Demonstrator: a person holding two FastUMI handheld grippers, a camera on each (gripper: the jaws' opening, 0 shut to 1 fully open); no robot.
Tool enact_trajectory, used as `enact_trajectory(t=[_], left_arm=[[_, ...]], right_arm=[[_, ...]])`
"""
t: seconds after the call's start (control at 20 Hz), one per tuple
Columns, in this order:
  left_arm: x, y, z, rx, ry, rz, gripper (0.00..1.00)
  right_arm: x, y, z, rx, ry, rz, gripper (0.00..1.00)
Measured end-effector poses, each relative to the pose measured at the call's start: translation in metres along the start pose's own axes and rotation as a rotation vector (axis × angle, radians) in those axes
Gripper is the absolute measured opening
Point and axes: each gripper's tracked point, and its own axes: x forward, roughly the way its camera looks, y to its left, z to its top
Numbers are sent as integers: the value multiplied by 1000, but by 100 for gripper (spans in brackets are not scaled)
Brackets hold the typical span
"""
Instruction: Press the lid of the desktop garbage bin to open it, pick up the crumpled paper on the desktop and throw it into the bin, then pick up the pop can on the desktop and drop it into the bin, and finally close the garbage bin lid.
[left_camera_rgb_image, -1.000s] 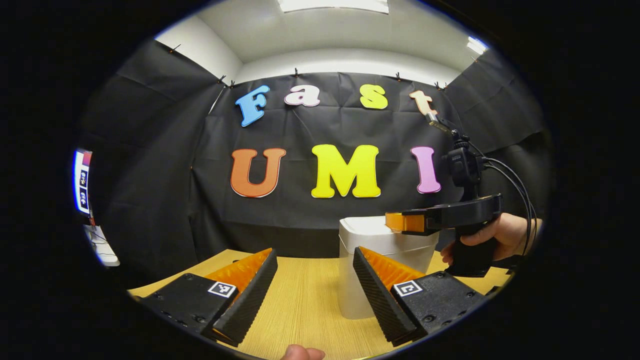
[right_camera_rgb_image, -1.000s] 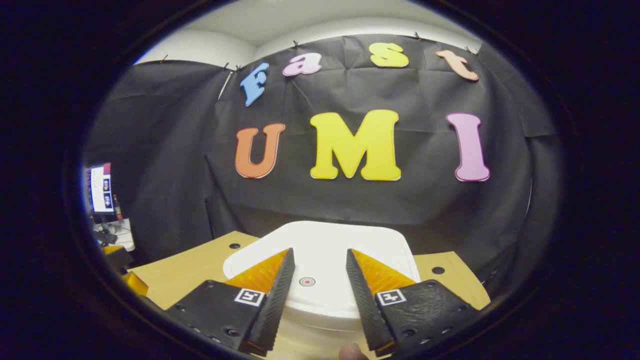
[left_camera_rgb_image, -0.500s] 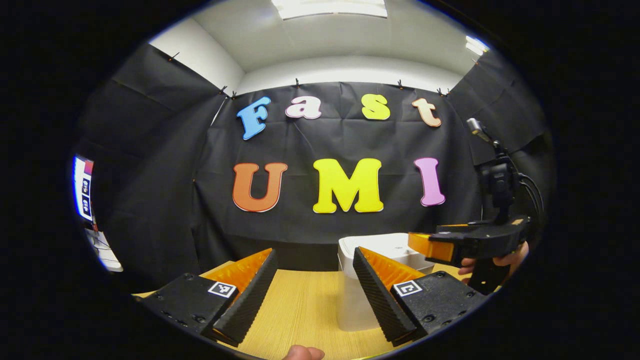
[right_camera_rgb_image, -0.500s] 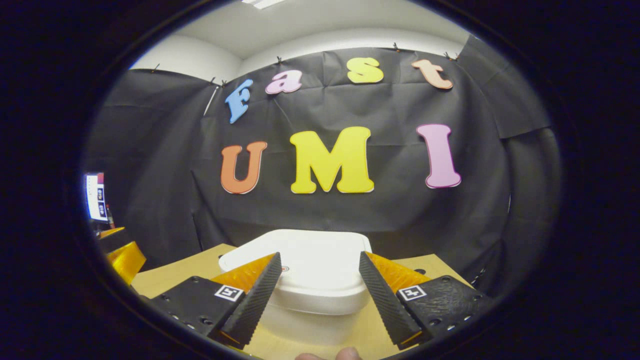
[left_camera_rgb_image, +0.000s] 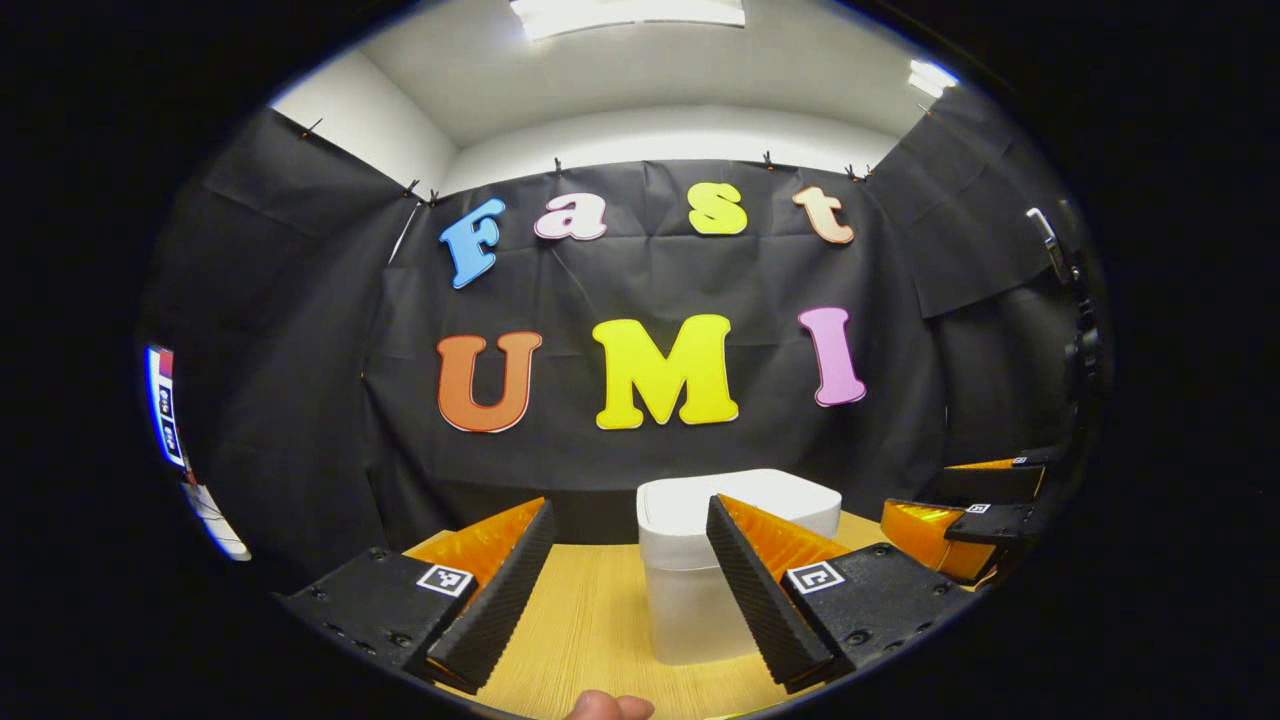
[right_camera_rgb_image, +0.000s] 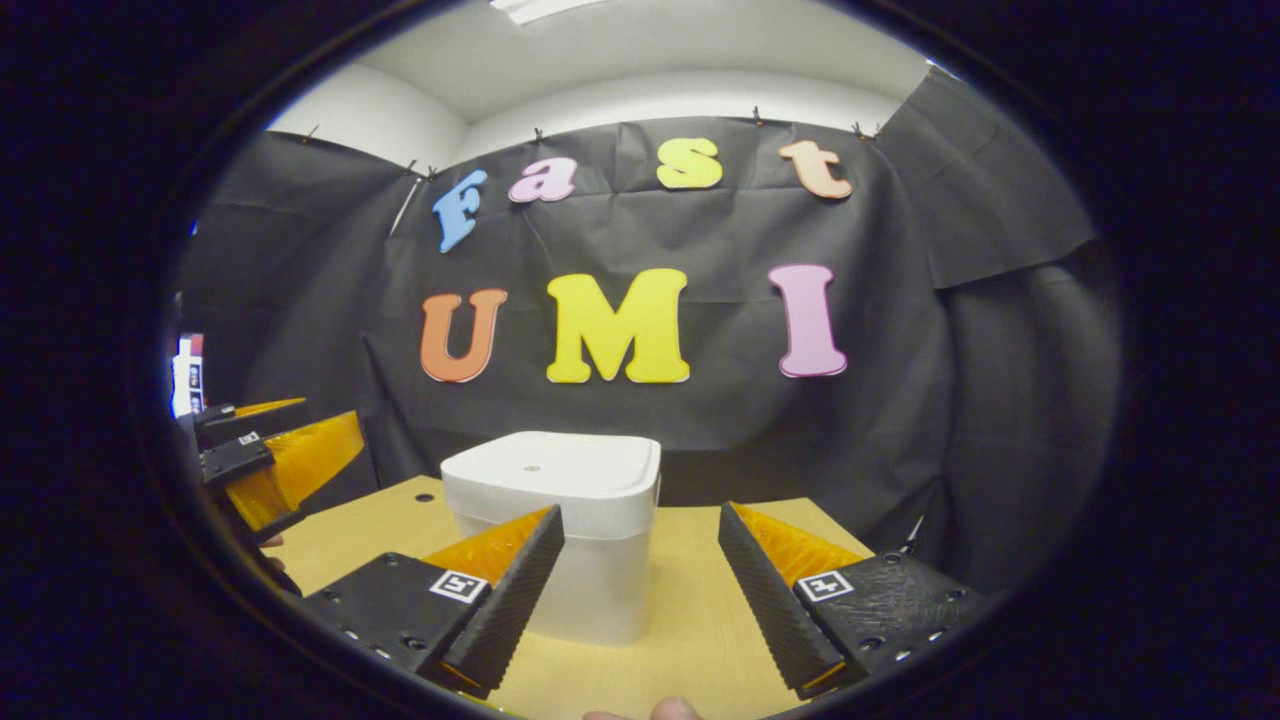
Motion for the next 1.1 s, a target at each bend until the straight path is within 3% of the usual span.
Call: enact_trajectory(t=[0.35,0.6,1.1], left_arm=[[-16,-6,-9,-5,40,14,98],[-17,-6,-14,-27,44,21,98],[-18,-15,-17,-18,54,6,98]], right_arm=[[-20,10,1,12,-32,43,97],[-18,-6,6,22,-58,2,95],[-24,-4,6,36,-56,17,95]])
